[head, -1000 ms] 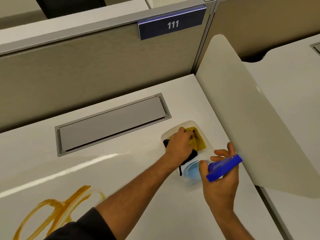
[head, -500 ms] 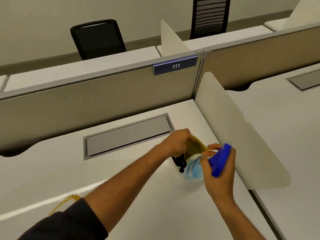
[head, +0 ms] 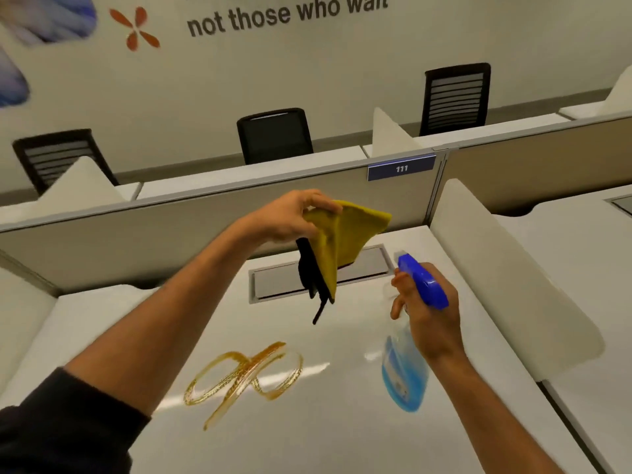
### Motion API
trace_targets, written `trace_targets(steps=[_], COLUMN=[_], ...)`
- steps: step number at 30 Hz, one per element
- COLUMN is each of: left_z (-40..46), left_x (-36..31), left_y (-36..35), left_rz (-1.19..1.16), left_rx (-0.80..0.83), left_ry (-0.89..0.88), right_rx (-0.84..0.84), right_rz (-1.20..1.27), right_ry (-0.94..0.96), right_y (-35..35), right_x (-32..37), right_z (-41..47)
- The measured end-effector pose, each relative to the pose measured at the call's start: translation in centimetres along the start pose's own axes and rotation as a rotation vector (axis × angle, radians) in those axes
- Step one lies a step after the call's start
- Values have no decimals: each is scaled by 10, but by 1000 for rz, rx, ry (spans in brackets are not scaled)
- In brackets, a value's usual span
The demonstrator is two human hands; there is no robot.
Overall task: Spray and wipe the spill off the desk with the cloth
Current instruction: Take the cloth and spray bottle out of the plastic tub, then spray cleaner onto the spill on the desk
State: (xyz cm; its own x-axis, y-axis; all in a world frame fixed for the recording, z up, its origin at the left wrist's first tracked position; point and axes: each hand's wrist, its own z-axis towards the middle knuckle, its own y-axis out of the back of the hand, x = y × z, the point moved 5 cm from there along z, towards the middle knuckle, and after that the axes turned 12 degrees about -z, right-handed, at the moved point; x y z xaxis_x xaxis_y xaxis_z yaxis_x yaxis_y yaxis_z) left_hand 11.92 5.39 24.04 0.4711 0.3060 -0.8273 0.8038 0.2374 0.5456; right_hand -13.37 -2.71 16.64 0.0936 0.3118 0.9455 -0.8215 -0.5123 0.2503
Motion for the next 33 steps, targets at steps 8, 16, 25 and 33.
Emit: trace_targets(steps=[8,16,25,33], left_z=[-102,-167,-187,-186], left_x=[25,44,53,56], left_y=[75,121,128,126], left_rz=[79,28,20,21], left_rx=[-115,-240,-257,-272], left_ry=[67,71,74,70], right_rx=[176,305,129,285], right_rz=[31,-45,46,-52], right_ry=[15,15,15,71], right_y=[-105,-149,-136,-152], right_x=[49,46,74,66], right_z=[-52,-94,-80,-105])
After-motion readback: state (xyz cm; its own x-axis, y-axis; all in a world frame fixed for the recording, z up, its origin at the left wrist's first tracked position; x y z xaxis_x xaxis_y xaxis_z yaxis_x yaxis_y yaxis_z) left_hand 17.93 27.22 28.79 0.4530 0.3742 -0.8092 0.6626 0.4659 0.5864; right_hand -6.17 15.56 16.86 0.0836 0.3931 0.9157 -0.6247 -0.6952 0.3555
